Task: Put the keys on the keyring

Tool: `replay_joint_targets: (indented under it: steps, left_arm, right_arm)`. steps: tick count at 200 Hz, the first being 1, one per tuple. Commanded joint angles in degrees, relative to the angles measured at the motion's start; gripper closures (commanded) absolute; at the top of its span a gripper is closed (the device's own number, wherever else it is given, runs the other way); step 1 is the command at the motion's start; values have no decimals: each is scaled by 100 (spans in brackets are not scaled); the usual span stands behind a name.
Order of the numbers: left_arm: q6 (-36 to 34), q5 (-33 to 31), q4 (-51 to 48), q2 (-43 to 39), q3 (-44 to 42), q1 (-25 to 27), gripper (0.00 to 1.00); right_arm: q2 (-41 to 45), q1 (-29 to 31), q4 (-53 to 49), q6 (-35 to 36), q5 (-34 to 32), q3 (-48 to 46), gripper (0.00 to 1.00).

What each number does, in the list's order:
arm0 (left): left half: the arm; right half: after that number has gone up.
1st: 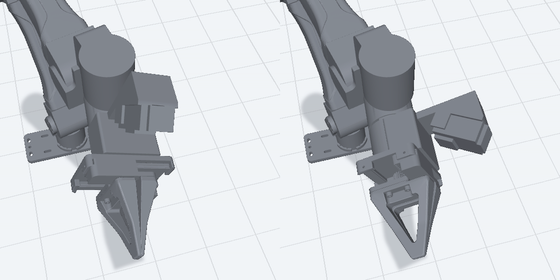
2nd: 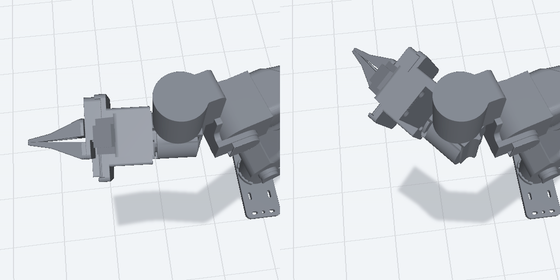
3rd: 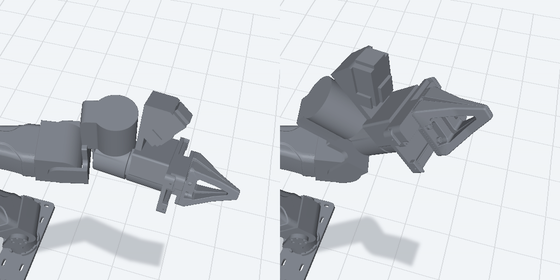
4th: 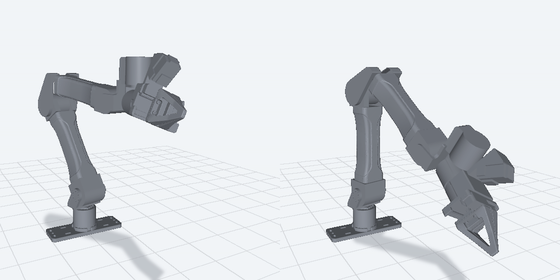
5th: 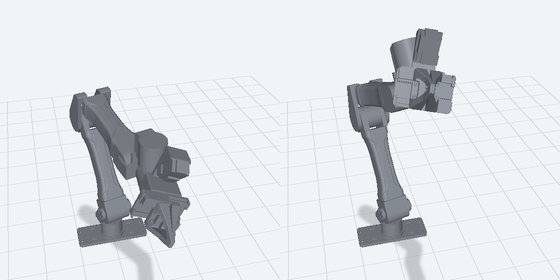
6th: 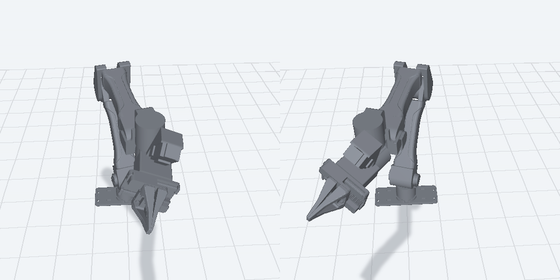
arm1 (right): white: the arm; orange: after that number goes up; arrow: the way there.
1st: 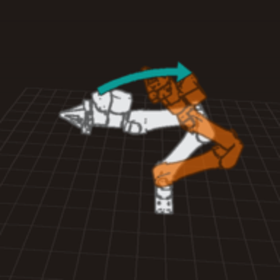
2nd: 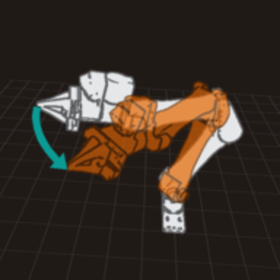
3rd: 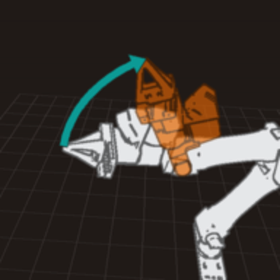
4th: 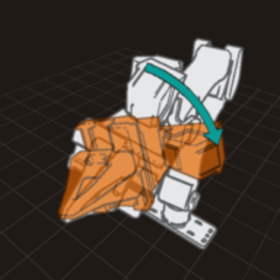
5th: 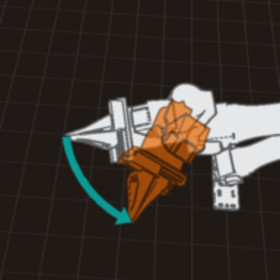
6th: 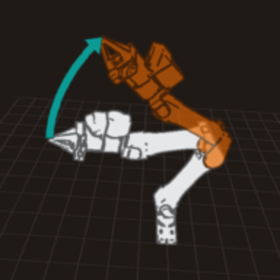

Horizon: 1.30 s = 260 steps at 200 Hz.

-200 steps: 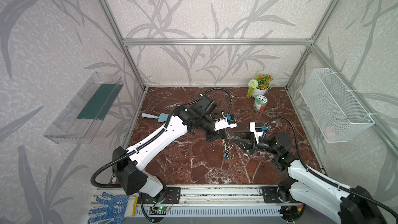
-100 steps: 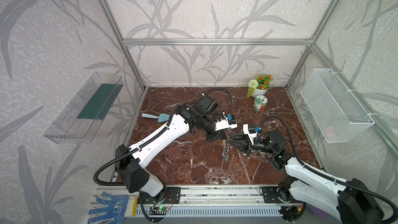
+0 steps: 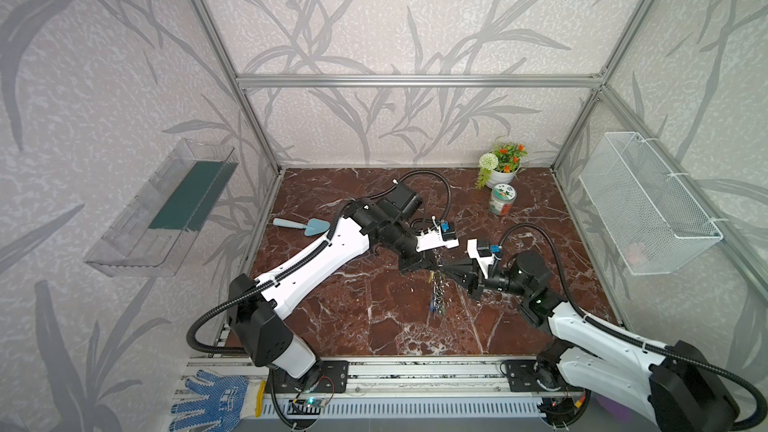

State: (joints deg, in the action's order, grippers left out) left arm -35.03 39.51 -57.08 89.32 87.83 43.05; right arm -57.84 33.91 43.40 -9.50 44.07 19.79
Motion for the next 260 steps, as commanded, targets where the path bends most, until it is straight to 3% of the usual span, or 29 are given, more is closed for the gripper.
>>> replay_joint_targets:
  steps: [1, 28, 58, 99, 140, 167, 187, 209, 260]
  left_arm:
    - [-149, 255, 76, 24, 236, -14, 100]
    - [121, 298, 196, 20, 187, -26, 100]
    - [986, 458, 986, -389, -262, -139, 100]
    - [2558, 430, 2657, -1449, -1587, -426, 73]
    - [4507, 168, 5475, -2721, -3687, -545, 48]
    - [5407, -71, 6578, -3000, -4536, -543, 42]
    - [5543, 149, 6933, -2940, -4785, -550, 38]
    - [5204, 530, 7168, -2760, -4921, -547, 35]
    - [4894, 1175, 7952, -1953, -4860, -551, 44]
  right_arm:
    - [-9, 47, 200, 23, 71, 95, 100]
    - [-25, 48, 274, -1, 33, 41, 100]
    - [66, 48, 516, -156, -167, -132, 100]
    - [230, 46, 775, -325, -457, -353, 100]
    - [125, 49, 1028, -472, -443, -394, 100]
    - [47, 51, 1212, -552, -378, -423, 100]
    - [-14, 62, 1284, -597, -314, -419, 100]
    - [-64, 58, 1358, -640, -244, -415, 100]
    - [-194, 51, 1563, -776, -129, -414, 100]
